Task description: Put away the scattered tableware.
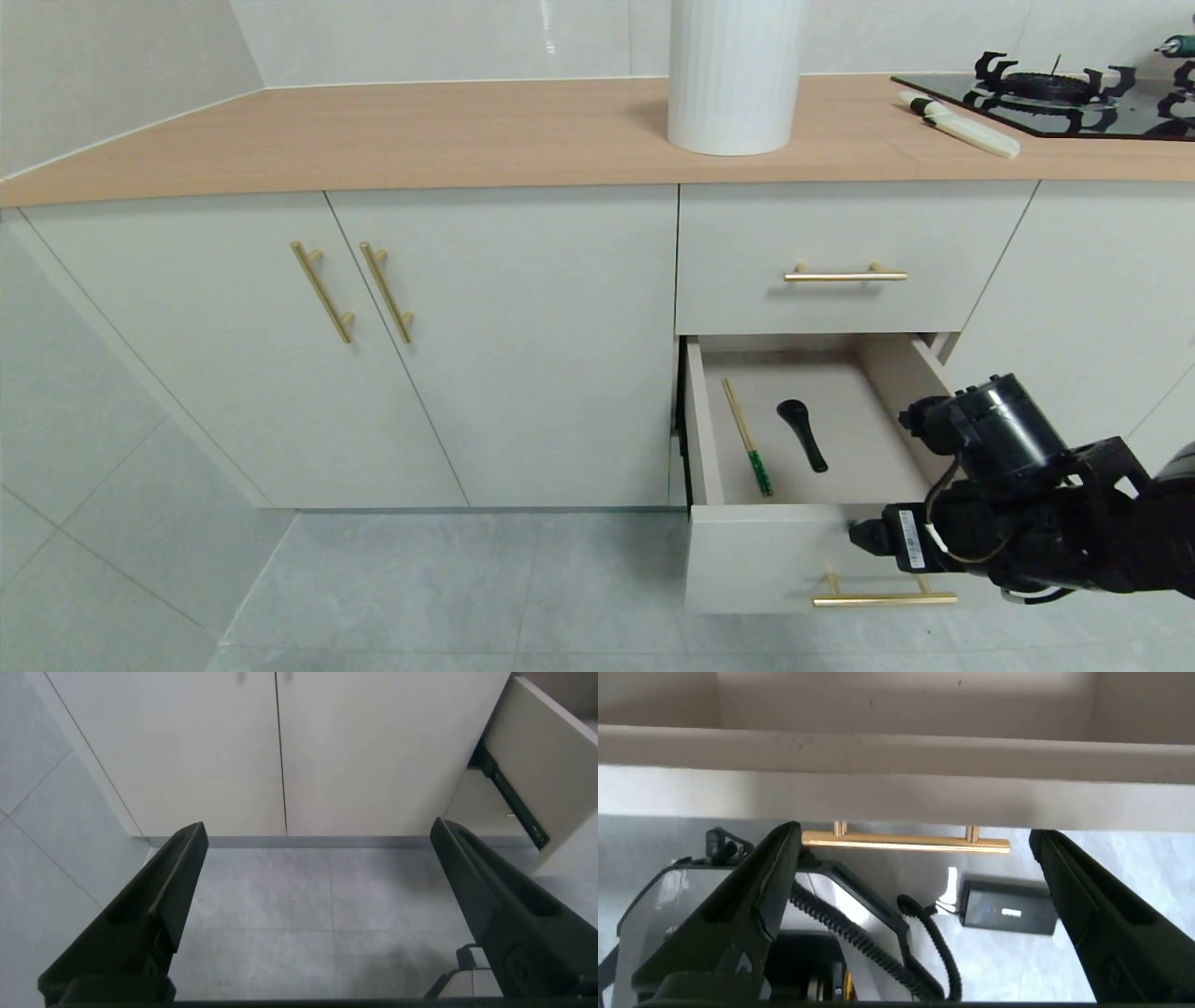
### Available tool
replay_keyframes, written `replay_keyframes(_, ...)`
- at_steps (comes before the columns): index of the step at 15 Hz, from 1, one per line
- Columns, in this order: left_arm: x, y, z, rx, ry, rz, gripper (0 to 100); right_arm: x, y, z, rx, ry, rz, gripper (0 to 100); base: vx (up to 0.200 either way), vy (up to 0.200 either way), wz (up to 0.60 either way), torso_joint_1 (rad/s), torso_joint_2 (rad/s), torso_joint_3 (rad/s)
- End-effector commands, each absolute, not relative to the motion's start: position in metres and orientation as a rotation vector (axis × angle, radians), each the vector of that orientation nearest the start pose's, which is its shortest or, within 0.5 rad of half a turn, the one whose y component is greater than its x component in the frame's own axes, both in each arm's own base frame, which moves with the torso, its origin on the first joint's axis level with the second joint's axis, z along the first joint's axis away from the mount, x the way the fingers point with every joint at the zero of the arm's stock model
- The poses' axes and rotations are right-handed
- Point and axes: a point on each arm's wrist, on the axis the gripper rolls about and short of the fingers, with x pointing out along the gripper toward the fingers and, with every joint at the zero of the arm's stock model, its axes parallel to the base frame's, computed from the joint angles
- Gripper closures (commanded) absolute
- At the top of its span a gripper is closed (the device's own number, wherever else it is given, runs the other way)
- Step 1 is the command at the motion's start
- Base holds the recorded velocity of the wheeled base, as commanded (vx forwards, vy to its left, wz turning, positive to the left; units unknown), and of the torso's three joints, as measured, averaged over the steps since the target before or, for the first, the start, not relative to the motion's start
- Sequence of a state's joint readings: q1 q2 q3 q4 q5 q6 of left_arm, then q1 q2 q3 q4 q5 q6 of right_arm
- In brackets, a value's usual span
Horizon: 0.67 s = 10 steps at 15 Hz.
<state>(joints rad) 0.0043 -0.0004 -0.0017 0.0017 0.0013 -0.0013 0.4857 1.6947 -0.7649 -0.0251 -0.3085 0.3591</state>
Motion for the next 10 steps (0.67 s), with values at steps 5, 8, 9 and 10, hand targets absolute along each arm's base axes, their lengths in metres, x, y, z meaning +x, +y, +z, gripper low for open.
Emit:
replay_keyframes(5,-0.023,0.000,0.076,-0.002,0.000,0.006,0,0.304,0.126,0.116,0.003,0.818,-0.029,0,0.000,0.000,0.00,0.000,0.00,0.000)
replay_keyframes(8,-0.023,0.000,0.076,-0.002,0.000,0.006,0,0.332,0.128,0.113,0.023,0.795,-0.052,0,0.000,0.000,0.00,0.000,0.00,0.000)
replay_keyframes(9,-0.023,0.000,0.076,-0.002,0.000,0.006,0,0.344,0.127,0.113,0.036,0.779,-0.064,0,0.000,0.000,0.00,0.000,0.00,0.000)
replay_keyframes(10,-0.023,0.000,0.076,-0.002,0.000,0.006,0,0.351,0.127,0.116,0.045,0.762,-0.067,0,0.000,0.000,0.00,0.000,0.00,0.000)
